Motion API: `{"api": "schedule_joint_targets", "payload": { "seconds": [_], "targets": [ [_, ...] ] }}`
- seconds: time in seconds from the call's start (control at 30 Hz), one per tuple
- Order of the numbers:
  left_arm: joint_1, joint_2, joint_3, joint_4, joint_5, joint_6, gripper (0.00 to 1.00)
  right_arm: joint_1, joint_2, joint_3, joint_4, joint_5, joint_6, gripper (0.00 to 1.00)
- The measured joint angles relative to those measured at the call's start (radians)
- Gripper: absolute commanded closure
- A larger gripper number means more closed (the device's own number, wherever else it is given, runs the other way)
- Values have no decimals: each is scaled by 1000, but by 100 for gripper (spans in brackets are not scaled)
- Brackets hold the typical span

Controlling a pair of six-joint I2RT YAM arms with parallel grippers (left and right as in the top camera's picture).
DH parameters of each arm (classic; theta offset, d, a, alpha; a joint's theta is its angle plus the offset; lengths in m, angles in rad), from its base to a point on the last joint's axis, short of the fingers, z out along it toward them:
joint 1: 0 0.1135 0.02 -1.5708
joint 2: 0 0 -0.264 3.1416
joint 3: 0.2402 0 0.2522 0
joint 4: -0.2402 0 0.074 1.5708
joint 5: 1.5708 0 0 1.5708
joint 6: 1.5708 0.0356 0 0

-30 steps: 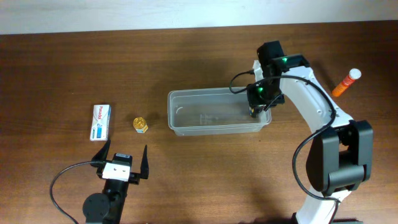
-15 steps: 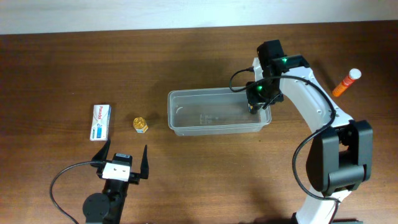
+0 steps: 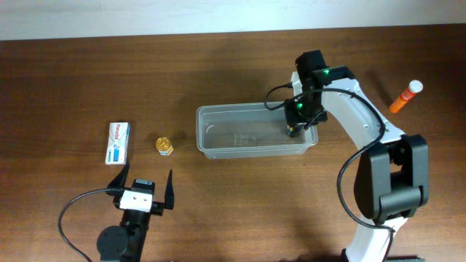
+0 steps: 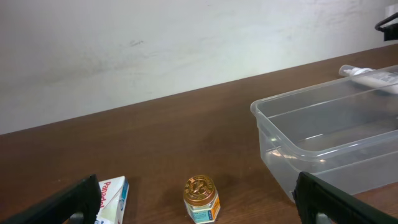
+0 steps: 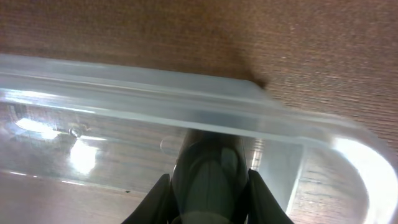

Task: Pack container
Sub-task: 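Carry the dark bottle left and lower it into the clear container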

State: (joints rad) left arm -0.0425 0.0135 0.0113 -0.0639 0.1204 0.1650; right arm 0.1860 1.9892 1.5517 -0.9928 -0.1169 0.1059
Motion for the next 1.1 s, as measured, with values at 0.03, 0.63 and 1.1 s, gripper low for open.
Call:
{"api": "schedule_joint_targets", "payload": {
  "seconds": [0.03,0.63,1.1],
  "targets": [
    [0,0,0,0,0,0,1,1,0,0,1,0,0,78],
    [0,0,0,0,0,0,1,1,1,0,22,0,0,72],
    [0,0,0,0,0,0,1,3,1,0,25,27,0,60]
  ]
}}
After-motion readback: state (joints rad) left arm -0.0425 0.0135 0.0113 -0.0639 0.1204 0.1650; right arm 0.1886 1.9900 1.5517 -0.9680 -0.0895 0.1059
